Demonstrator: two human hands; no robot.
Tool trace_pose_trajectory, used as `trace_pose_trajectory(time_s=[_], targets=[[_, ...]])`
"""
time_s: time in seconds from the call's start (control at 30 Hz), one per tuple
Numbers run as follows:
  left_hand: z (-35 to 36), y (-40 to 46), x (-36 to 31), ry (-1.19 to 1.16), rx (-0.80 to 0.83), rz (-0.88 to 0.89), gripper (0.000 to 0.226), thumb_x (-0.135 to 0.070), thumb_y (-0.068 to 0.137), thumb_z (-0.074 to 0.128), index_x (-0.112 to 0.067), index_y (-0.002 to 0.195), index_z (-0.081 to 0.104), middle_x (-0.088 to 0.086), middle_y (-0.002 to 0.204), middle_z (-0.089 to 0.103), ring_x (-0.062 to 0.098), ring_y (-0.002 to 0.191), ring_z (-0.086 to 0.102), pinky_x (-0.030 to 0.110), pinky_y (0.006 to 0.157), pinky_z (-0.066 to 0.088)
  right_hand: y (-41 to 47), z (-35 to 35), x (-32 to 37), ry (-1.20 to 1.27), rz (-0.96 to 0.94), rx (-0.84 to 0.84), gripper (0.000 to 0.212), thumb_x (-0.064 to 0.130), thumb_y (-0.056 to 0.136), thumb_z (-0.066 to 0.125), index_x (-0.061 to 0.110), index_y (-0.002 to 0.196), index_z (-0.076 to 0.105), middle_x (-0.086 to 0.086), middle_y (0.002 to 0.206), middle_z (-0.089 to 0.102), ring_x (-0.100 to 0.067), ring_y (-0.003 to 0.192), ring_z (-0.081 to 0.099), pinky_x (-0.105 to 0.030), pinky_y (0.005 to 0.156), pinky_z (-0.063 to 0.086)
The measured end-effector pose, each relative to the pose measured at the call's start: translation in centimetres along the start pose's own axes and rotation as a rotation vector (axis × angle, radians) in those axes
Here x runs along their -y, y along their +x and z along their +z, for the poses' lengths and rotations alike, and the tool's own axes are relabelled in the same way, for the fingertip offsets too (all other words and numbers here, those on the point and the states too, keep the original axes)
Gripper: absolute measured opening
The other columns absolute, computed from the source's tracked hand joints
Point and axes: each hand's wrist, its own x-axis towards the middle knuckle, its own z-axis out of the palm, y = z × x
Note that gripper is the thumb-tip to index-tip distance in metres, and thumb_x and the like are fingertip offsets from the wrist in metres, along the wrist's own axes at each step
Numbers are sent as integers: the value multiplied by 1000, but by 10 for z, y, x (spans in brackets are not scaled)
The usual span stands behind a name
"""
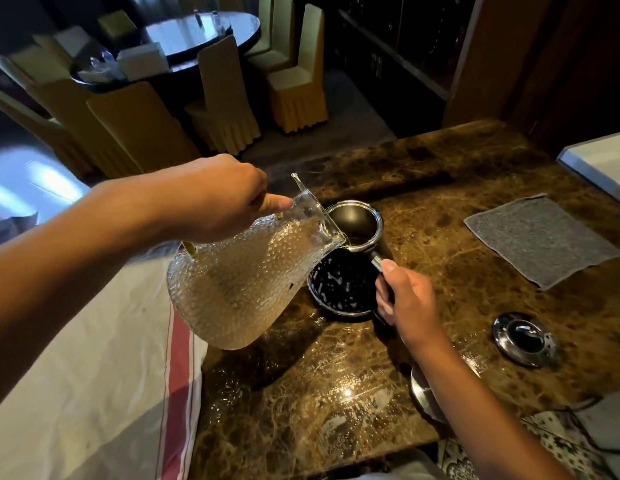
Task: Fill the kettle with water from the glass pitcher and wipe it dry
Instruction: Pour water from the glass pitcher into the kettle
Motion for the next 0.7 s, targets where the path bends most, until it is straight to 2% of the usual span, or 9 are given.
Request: trace_pose_trajectory(time_s=[0.17, 0.3, 0.53, 0.7], targets=[[-4, 1, -3, 8, 30, -15, 70, -74, 75, 26, -15, 88, 60, 6, 75, 64, 21, 65, 62, 31, 54, 46, 1, 0, -2, -6, 4, 4, 57, 58, 91, 55, 15, 55, 46, 1, 44, 38, -13, 40, 32, -25, 43, 26], [-7, 3, -5, 10, 43, -24, 71, -76, 70, 25, -17, 87, 60, 5, 76, 64, 20, 65, 62, 30, 54, 47, 2, 0, -3, -11, 3, 5, 56, 59, 91, 54, 17, 55, 46, 2, 44, 38, -13, 40, 32, -25, 43, 26], [-6, 1, -7, 35, 26, -16, 65, -76, 72, 24, -20, 82, 56, 3, 73, 61, 17, 62, 60, 28, 50, 40, 2, -2, -6, -23, -12, 6, 67, 60, 92, 54, 4, 58, 39, -1, 45, 37, -16, 41, 31, -31, 45, 22], [-7, 0, -8, 15, 37, -16, 68, -77, 69, 22, -20, 84, 57, 3, 76, 62, 18, 66, 61, 30, 54, 45, 2, -1, -5, -16, -9, 8, 66, 59, 92, 54, 5, 57, 38, -2, 45, 36, -15, 41, 31, -30, 45, 21]])
